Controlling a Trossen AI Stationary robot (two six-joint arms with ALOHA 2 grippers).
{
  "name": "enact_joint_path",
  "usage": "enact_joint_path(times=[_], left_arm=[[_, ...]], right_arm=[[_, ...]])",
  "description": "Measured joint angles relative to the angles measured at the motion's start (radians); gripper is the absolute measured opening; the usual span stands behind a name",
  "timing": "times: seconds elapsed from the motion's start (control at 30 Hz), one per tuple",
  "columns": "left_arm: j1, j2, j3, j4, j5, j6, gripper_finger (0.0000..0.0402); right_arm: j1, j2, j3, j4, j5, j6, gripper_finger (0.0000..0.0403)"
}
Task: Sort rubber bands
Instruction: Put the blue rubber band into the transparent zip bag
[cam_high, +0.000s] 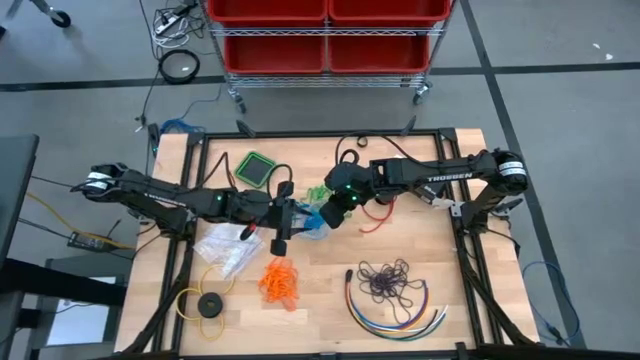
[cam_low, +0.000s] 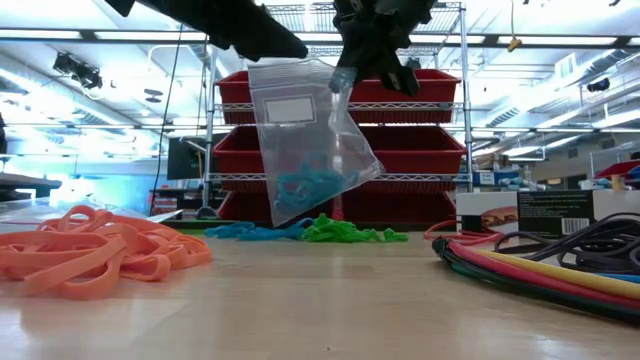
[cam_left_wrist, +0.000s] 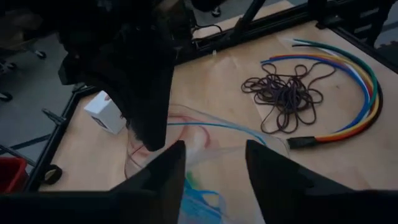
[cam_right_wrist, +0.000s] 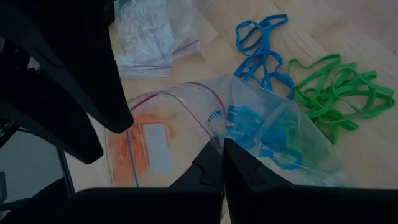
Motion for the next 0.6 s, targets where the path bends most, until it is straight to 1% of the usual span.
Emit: enact_joint_path(times=[0.07,0.2,0.27,0.33,0.43,0.5,0.57,0.6], left_arm=[[0.000,-0.006,0.007,-0.015,0.000,-0.003,0.0193],[0.000,-0.058,0.056,-0.121,-0.022,-0.004,0.0197],[0.001,-0.099,0.065,-0.223,-0.048,0.000,0.0197],[0.006,-0.128,0.069,-0.289,-0.071,0.001,0.0197],[0.021,-0.161,0.068,-0.420,-0.078,-0.016,0.0197],[0.036,-0.166,0.046,-0.440,-0.081,-0.038,0.0197],[0.050,-0.173,-0.008,-0.453,-0.081,-0.044,0.0197],[0.060,-0.174,-0.040,-0.428,-0.081,-0.045,0.0197]], right_arm=[[0.000,0.000,0.000,0.000,0.000,-0.003,0.0000],[0.001,0.000,0.000,-0.004,-0.003,-0.003,0.0000],[0.001,0.000,0.000,-0.006,-0.005,-0.003,0.0000],[0.003,0.000,0.000,-0.007,-0.005,-0.007,0.0000],[0.003,0.000,0.000,-0.006,-0.005,-0.012,0.0000],[0.005,0.000,0.000,-0.004,-0.005,-0.017,0.0000],[0.005,0.000,0.000,0.002,-0.005,-0.017,0.0000],[0.006,0.000,0.000,0.002,-0.005,-0.017,0.0000]])
